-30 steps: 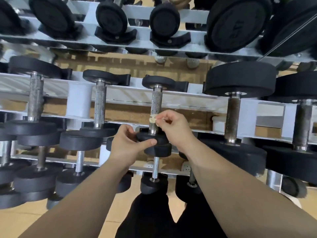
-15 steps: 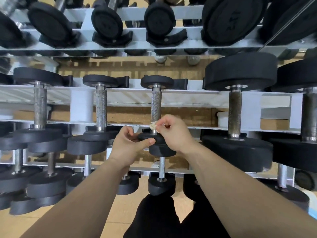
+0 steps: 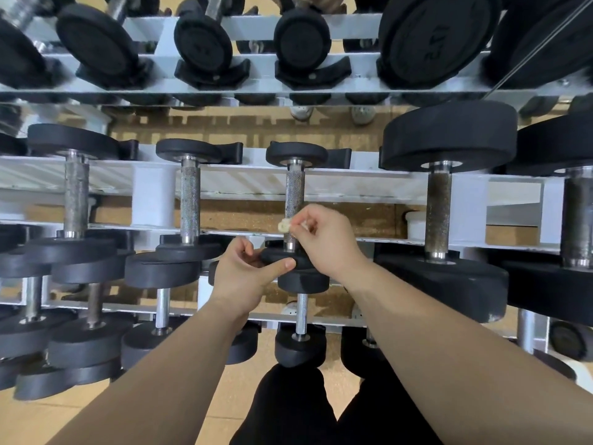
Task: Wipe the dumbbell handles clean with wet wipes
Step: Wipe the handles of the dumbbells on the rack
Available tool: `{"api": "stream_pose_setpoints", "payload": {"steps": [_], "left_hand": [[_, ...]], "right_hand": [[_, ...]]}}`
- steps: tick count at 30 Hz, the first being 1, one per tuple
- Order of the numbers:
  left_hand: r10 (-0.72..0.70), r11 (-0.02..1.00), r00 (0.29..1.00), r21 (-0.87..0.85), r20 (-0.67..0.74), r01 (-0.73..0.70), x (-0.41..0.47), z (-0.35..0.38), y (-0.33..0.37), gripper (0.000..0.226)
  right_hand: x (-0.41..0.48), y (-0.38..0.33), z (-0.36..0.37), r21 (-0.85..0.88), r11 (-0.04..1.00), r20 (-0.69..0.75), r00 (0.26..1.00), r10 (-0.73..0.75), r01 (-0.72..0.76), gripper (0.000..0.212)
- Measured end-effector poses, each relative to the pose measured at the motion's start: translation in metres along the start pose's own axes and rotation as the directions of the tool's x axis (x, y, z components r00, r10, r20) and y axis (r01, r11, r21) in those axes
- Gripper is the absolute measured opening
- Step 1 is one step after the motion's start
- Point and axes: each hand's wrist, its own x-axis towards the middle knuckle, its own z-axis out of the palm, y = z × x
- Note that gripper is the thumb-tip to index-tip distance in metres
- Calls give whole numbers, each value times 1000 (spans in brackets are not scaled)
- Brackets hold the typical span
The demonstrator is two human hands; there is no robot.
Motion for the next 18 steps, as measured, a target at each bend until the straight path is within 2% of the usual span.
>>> {"api": "stream_pose_setpoints", "payload": {"steps": [3, 6, 8, 11, 13, 15, 18], "left_hand": [[17, 999, 999, 36, -39, -16, -6, 9, 1, 66], [33, 990, 994, 141, -106, -18, -12, 24, 5, 67], [80, 974, 985, 222, -155, -44, -15, 35, 8, 69], [190, 937, 966, 328, -178, -123, -15, 48, 7, 71], [221, 942, 963, 291, -152, -170, -16, 50, 3, 64], [200, 965, 970, 202, -139, -169, -18, 47, -2, 50], [116, 988, 987, 111, -115, -103, -15, 36, -3, 48]], "right_hand": [[32, -18, -5, 6, 1000, -107, 994, -22, 23, 8], [58, -26, -19, -2, 1000, -171, 985, 10, -11, 10], [49, -20, -25, -45, 999, -125, 992, -7, 2, 9], [11, -4, -22, -252, 964, 57, 996, -71, 83, 7], [0, 1, -22, -319, 939, 115, 988, -98, 130, 8], [11, -3, -26, -356, 918, 113, 983, -144, 176, 11], [45, -19, -25, -415, 898, -22, 985, -171, 147, 16]]}}
